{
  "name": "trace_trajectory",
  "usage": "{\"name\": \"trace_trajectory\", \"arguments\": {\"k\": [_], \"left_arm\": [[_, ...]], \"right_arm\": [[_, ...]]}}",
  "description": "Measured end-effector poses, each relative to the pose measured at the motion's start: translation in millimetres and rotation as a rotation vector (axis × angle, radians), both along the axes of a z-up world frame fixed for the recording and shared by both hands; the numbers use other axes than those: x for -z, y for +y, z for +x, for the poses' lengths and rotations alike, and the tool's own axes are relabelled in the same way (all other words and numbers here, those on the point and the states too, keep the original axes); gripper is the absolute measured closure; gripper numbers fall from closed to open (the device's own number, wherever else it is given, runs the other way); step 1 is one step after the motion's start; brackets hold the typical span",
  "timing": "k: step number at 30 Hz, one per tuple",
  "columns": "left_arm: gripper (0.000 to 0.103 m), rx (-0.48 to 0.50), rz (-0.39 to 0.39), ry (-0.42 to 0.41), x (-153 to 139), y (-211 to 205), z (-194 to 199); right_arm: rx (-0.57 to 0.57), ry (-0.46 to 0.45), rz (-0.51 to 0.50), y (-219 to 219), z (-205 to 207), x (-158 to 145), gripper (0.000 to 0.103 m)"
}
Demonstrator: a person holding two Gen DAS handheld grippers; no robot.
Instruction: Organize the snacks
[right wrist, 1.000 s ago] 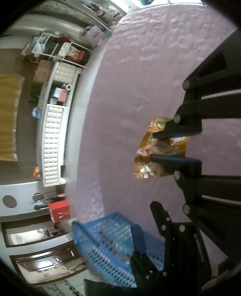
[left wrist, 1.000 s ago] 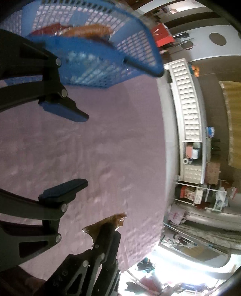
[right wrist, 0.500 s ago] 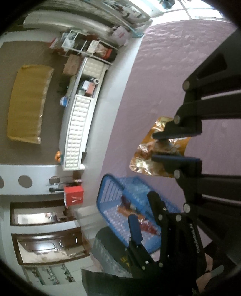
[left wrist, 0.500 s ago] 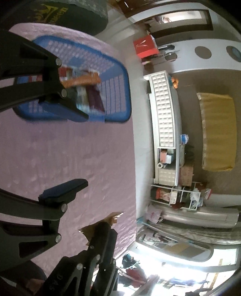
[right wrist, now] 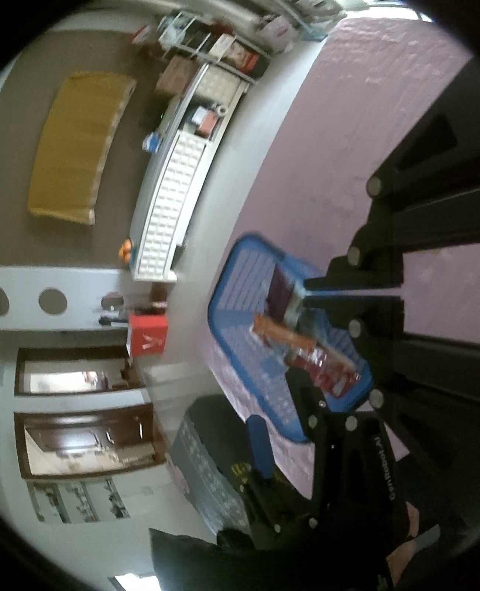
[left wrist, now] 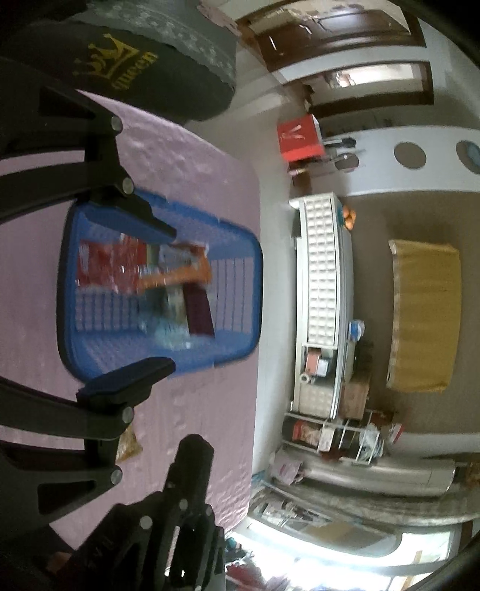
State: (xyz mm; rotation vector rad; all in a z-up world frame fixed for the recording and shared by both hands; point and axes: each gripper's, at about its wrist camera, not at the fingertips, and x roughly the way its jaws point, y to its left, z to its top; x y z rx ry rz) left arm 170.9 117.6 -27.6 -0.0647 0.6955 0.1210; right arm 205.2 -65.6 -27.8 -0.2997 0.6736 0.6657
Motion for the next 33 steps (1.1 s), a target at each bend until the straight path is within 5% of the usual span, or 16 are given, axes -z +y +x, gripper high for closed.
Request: {"name": "trace_trajectory", "arguments": {"k": [12,17,24,27,29,33], "left_arm": [[0.041,-0.063,-0.033,0.052,26,53,-8],[0.026,-0.042,-0.027,0.064,36,52,-7],[0.023,-0.020,-0.009,0.071,38,45,-4],[0.023,-0.029,0.014,0.061,34,41,-2],[0.023,-0.027,0.005,0.058,32,42,-1],[0.023,-0.017,-0.019,0.057,29,43,1]], "right_arm": [[-0.066,0.104,-0.063,64,4,38,0.099],[-0.046,0.127,-0.084,69,7,48,0.099],[-0.028,0.121,-0.105,65,9,48,0.098],[-0.007,0.121,-0.098,59,12,46,0.083],[0.002,0.121,-0.091,54,15,45,0.056],[0.032,0.095,-0.069,37,19,38,0.033]]}}
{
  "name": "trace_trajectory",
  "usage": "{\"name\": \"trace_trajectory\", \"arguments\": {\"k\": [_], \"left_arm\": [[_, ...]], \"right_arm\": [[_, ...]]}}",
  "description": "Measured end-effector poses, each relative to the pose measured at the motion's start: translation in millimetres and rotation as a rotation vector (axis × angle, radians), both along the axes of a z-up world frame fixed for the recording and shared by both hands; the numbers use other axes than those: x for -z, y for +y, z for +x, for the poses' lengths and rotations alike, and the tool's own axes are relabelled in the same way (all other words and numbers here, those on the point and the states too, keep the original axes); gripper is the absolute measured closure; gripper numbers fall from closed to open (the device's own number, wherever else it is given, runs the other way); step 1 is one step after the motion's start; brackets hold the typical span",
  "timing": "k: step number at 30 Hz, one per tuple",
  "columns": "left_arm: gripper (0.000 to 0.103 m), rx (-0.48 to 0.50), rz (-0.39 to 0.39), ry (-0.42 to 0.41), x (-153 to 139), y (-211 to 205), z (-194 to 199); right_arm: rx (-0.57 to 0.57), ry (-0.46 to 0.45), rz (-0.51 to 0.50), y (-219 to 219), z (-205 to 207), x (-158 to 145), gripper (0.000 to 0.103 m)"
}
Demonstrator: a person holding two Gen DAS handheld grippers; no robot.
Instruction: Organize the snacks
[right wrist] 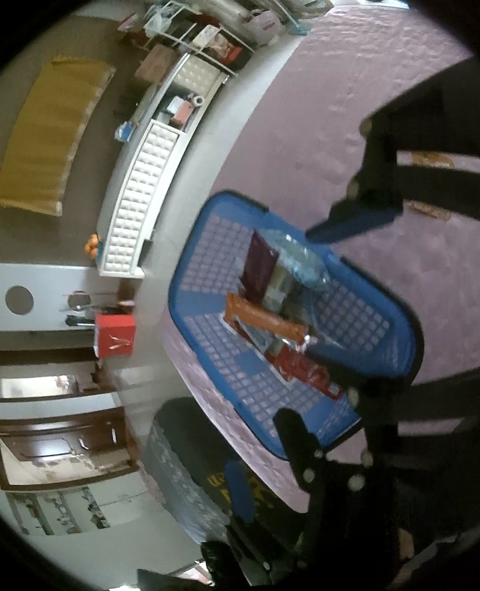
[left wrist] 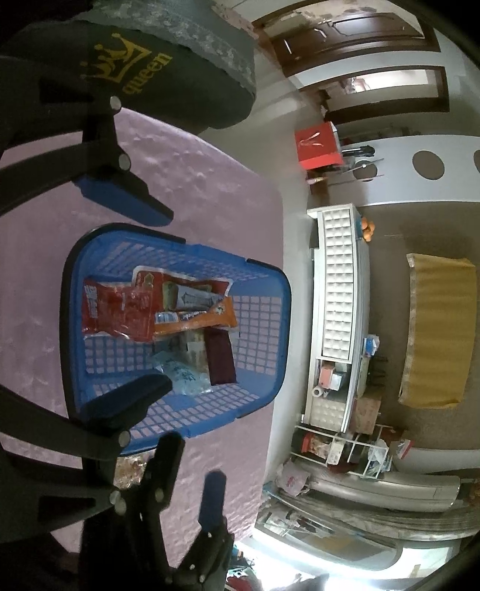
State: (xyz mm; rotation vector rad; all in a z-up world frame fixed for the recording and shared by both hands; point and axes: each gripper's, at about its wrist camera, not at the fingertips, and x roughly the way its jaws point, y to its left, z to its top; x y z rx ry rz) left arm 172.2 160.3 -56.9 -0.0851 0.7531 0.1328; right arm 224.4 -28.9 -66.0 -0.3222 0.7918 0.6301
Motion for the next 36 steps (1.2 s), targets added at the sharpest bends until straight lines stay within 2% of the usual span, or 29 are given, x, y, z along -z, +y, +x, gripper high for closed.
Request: {"name": "trace_trajectory", "arguments": {"k": [5,11,13,17,19,21,25,28,33,36], "left_arm": [[0.023,0.032,-0.010,-0.009,-2,-3,3],[0.023,0.081,0.043,0.000,4,-16,5],[0.023,0.097,0.038,0.000,7,-17,5],[0.021,0.102,0.048,0.017,17,-19,8],[0.020,0.121,0.006,0.004,19,-19,8],[0.015,0.119,-0.023,-0.007,20,-16,9],[0.000,0.083,0.008,-0.020,21,-17,11],[0.000,0.065,0.019,-0.016,26,-20,16],[0.000,0.038,0.027,0.005,38,-23,26],[0.000,0.038,0.024,0.004,39,-22,29]], "right_arm": [[0.035,-0.035,-0.008,-24,7,-9,0.022],[0.040,-0.032,-0.059,-54,14,-9,0.012],[0.037,-0.046,-0.086,-64,12,-7,0.008],[0.010,-0.075,-0.181,-83,5,8,0.005],[-0.019,-0.064,-0.251,-95,4,25,0.005],[-0.029,-0.046,-0.264,-99,4,32,0.005],[-0.047,0.023,-0.313,-109,14,59,0.001],[0.011,0.151,-0.278,-117,31,80,0.000],[0.213,0.379,-0.157,-134,66,116,0.000],[0.285,0.458,-0.127,-139,80,134,0.000]]}}
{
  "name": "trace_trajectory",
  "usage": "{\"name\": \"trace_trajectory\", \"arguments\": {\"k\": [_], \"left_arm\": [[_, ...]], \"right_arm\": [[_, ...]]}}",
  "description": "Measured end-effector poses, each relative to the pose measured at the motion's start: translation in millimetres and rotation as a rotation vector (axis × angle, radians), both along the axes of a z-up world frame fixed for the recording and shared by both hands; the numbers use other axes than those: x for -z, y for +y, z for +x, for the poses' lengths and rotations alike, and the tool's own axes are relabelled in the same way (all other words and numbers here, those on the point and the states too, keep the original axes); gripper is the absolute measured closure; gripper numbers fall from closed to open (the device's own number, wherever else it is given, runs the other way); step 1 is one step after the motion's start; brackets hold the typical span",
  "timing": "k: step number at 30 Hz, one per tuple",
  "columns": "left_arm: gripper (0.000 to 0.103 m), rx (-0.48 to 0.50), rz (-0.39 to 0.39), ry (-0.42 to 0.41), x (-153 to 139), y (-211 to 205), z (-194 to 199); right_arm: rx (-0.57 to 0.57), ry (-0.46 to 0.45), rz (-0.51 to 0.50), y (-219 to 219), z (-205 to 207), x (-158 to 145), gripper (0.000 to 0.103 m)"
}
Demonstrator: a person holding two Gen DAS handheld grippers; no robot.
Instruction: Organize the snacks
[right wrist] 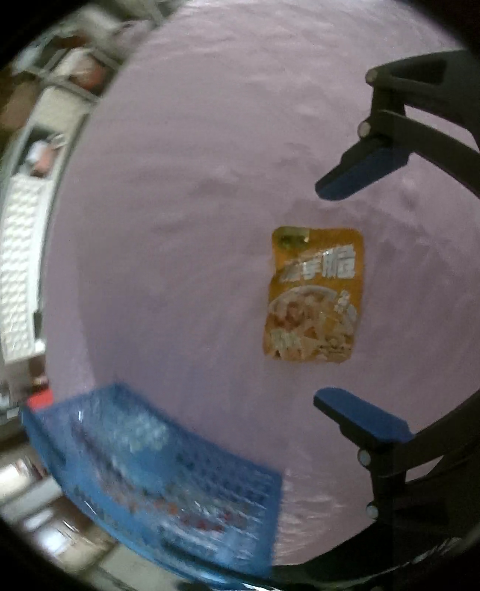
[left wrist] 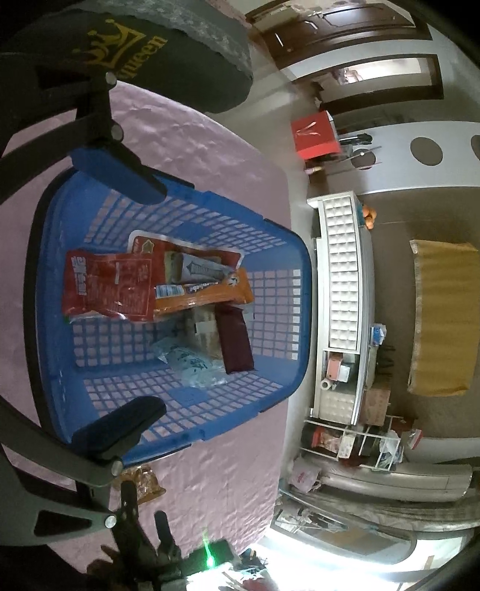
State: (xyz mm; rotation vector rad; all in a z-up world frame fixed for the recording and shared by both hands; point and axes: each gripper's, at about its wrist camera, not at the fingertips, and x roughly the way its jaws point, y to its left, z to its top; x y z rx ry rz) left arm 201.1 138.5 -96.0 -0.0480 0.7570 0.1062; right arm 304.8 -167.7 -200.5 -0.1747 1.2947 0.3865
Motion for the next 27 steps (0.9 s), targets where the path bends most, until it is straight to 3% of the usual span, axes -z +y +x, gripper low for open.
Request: {"name": "trace_trajectory", "arguments": {"k": [5,13,19,21,27], "left_arm": [[0.000,-0.006,0.009,-0.018,-2,4,0],[0.000,-0.006,-0.003,-0.018,6,10,-3],[0.000,0.002,-0.006,-0.019,9,9,-9],[0.000,-0.001,-0.010,-0.025,8,12,-10],[0.000,-0.024,-0.016,-0.028,7,13,-12]], "right_arm": [[0.070,0.083,0.057,3,18,18,0.000],[0.021,-0.018,-0.125,41,7,33,0.000],[0.006,-0.077,-0.100,37,-5,37,0.001],[0.000,-0.081,-0.099,31,-11,35,0.005],[-0.072,-0.107,-0.099,23,-43,30,0.045]]}}
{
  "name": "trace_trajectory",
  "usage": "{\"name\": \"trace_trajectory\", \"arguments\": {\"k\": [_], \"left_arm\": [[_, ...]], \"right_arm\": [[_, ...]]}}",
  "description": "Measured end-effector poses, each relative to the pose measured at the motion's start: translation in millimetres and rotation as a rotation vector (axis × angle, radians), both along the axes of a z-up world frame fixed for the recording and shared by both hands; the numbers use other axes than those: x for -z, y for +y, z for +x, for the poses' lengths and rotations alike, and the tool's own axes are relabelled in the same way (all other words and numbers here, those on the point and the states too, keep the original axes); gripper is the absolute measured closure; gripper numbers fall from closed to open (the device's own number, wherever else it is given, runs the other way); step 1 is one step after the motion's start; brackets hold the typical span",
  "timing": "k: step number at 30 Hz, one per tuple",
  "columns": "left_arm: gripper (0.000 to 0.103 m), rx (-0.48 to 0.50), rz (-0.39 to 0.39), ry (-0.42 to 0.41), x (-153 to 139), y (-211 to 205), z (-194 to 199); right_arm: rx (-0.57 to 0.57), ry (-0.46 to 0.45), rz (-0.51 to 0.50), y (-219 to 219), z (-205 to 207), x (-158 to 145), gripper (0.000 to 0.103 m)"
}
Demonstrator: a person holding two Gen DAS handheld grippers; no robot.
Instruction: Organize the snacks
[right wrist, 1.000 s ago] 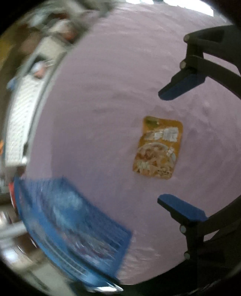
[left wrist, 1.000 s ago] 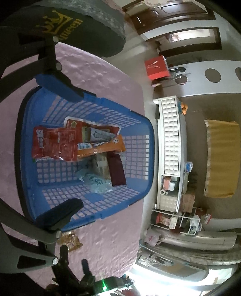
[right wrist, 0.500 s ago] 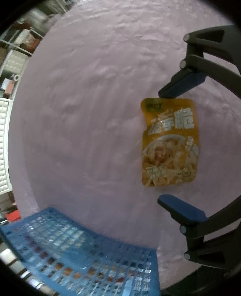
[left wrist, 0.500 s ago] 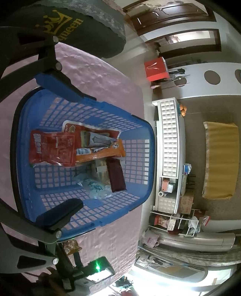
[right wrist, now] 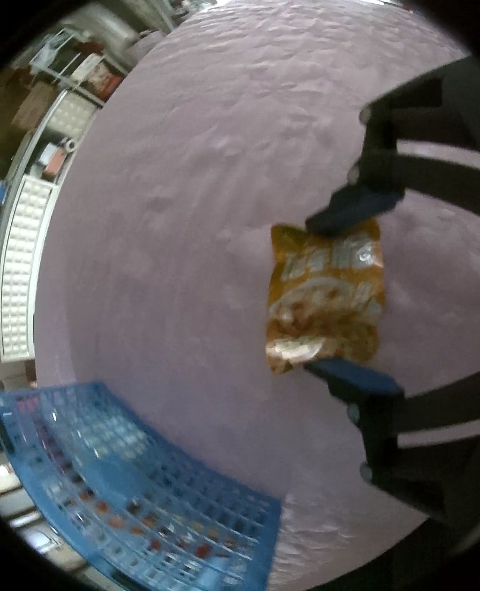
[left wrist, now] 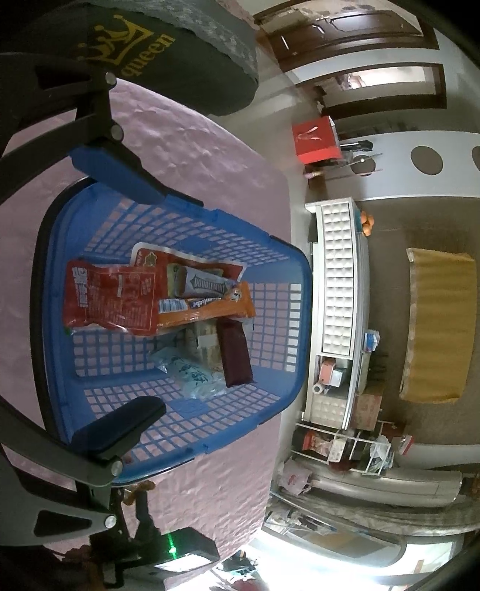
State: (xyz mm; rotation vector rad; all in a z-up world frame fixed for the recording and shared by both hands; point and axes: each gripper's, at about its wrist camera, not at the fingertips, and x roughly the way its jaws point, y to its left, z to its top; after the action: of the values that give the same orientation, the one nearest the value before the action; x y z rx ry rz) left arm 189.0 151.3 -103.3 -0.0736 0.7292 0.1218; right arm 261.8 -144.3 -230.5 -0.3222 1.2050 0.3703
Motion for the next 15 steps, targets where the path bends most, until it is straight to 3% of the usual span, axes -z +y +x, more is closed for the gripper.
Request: {"name": "trace_trajectory", "arguments": {"k": [4,15], "left_arm": [[0.000,0.003,0.004,-0.005,-3,-2,-3],[0.000,0.010,0.024,-0.018,-14,-7,-11]], "right_arm": [[-0.025,-0.019,-0.001,-1,-12,1,0.054],[0.017,-0.024,0.115,-18,-11,-27,0.058]]}}
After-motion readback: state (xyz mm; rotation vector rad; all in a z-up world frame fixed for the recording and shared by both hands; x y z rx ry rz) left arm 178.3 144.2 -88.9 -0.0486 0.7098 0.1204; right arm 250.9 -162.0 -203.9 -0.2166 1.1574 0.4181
